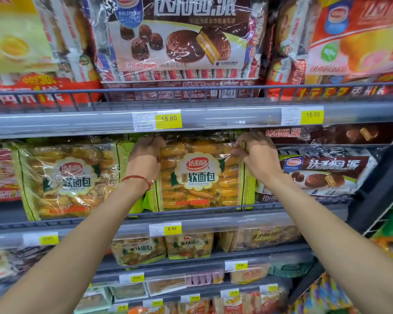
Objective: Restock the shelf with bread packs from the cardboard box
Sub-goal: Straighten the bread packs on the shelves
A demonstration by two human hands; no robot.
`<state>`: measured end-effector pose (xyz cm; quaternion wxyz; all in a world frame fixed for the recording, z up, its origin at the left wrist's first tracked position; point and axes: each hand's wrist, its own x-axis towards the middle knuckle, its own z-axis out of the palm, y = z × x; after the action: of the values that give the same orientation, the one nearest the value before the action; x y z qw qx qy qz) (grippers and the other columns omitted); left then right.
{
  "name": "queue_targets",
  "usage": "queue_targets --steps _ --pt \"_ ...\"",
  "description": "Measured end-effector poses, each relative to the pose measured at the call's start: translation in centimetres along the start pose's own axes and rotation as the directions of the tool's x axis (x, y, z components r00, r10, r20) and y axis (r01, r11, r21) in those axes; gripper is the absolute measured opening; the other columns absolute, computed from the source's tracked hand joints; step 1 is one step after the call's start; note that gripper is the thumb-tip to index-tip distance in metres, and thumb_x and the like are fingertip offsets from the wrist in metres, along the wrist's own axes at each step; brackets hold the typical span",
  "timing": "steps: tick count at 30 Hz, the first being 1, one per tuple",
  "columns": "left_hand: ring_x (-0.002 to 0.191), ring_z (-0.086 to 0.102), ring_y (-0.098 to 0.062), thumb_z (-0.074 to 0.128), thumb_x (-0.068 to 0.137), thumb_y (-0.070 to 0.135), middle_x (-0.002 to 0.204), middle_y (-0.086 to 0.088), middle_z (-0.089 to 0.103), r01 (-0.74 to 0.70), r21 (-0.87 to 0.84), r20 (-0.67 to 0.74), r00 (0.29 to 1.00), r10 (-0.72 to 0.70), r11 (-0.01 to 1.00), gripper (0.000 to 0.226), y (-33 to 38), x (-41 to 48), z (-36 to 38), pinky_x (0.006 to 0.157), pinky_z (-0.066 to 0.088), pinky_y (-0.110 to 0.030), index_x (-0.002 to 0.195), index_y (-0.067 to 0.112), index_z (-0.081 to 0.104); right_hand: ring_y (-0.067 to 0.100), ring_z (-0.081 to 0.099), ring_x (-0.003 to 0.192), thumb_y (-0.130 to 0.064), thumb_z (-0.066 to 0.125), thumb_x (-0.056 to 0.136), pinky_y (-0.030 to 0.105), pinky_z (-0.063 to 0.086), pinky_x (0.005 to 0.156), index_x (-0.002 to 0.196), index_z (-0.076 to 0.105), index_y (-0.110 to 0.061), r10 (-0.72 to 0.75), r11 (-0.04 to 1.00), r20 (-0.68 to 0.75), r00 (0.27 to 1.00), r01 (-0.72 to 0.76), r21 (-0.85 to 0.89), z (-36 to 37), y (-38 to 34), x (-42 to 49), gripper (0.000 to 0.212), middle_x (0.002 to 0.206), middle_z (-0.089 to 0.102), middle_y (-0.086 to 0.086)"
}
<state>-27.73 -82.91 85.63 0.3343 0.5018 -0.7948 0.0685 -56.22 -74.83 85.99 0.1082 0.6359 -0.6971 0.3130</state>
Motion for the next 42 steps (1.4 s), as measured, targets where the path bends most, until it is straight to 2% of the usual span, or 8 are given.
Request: queue_targets --steps 9,14,20,27,31,35,38,42 --pt "0.095 0.06 -0.032 0.059 0.074 -0.001 0.104 -0.008 0.061 0.05 0.102 -0.093 0.995 -0.04 0.994 0.034 0.8 0.1 0.6 0.078 0.053 -0.034 0.104 0.016 0.063 0.037 0.049 0.134 -0.044 0.072 0.092 0.045 0.041 0.107 0.122 0.067 -0.013 0.102 0.995 -0.064 0.993 -0.101 0.025 0.5 0.7 -0.3 0.043 0.132 0.065 0.011" --pt "0.135 0.032 -0.028 0.052 0.075 -0.006 0.144 -0.006 0.034 0.099 -0.201 -0.177 0.975 -0.136 0.975 0.07 1.3 -3.7 3.5 0.114 0.031 -0.035 0.142 0.01 0.04 0.024 0.031 0.146 -0.022 0.071 0.096 0.039 0.03 0.12 0.151 0.038 -0.014 0.196 0.948 -0.158 0.968 -0.146 0.283 2.7 0.7 -4.4 0.064 0.157 0.032 0.007" --pt "0.146 0.009 -0.02 0.05 0.097 0.02 0.158 -0.012 0.012 0.407 -0.504 -0.077 0.857 -0.509 0.762 0.066 3.2 -7.4 6.8 0.112 0.006 -0.017 0.152 0.003 0.017 0.018 -0.002 0.16 -0.037 0.052 0.107 0.032 0.001 0.125 0.165 0.003 -0.014 0.363 0.808 0.001 0.932 -0.316 0.498 4.8 -0.6 -7.9 0.079 0.174 -0.001 0.007" --pt "0.14 0.031 -0.017 0.056 0.091 0.024 0.153 -0.005 0.03 0.444 -0.686 -0.029 0.775 -0.632 0.577 0.071 3.8 -4.5 5.4 0.114 0.024 -0.026 0.152 0.01 0.022 0.021 0.038 0.143 -0.034 0.061 0.103 0.031 0.027 0.119 0.158 0.023 -0.007 0.44 0.685 0.065 0.896 -0.382 0.62 4.1 -0.5 -4.6 0.072 0.157 0.04 0.006" --pt "0.09 0.06 0.002 0.06 0.086 0.015 0.104 0.007 0.057 0.456 -0.726 0.042 0.777 -0.629 0.515 0.068 3.2 -3.6 5.2 0.079 0.047 -0.014 0.146 0.017 0.028 0.017 0.038 0.145 -0.035 0.066 0.099 0.033 0.026 0.122 0.164 0.006 -0.021 0.42 0.64 0.061 0.905 -0.344 0.687 5.1 0.0 -3.3 0.09 0.163 0.035 -0.001" --pt "0.069 0.052 0.026 0.058 0.09 0.002 0.106 0.009 0.053 0.441 -0.768 0.081 0.787 -0.611 0.465 0.065 3.2 -3.6 5.7 0.064 0.041 0.005 0.145 0.014 0.026 0.012 0.052 0.112 -0.025 0.068 0.098 0.034 0.044 0.105 0.164 0.011 -0.028 0.431 0.626 0.057 0.901 -0.343 0.701 5.3 1.1 -2.1 0.087 0.138 0.052 -0.006" --pt "0.121 0.038 0.007 0.058 0.091 0.005 0.146 0.006 0.034 0.435 -0.749 0.088 0.814 -0.575 0.5 0.076 3.1 -4.1 6.1 0.099 0.027 -0.011 0.153 0.02 0.016 0.002 0.047 0.087 -0.028 0.067 0.099 0.034 0.049 0.094 0.16 0.005 -0.044 0.412 0.631 0.076 0.908 -0.344 0.696 5.9 2.0 -2.1 0.088 0.114 0.053 -0.012" --pt "0.125 0.02 0.004 0.059 0.094 0.018 0.141 0.016 0.025 0.427 -0.734 0.115 0.845 -0.523 0.528 0.078 2.9 -4.8 6.5 0.107 0.018 -0.018 0.154 0.021 0.009 0.0 0.05 0.112 -0.029 0.065 0.101 0.032 0.04 0.107 0.159 0.019 -0.017 0.352 0.698 0.117 0.929 -0.344 0.628 6.5 1.7 -4.3 0.076 0.128 0.048 -0.016"
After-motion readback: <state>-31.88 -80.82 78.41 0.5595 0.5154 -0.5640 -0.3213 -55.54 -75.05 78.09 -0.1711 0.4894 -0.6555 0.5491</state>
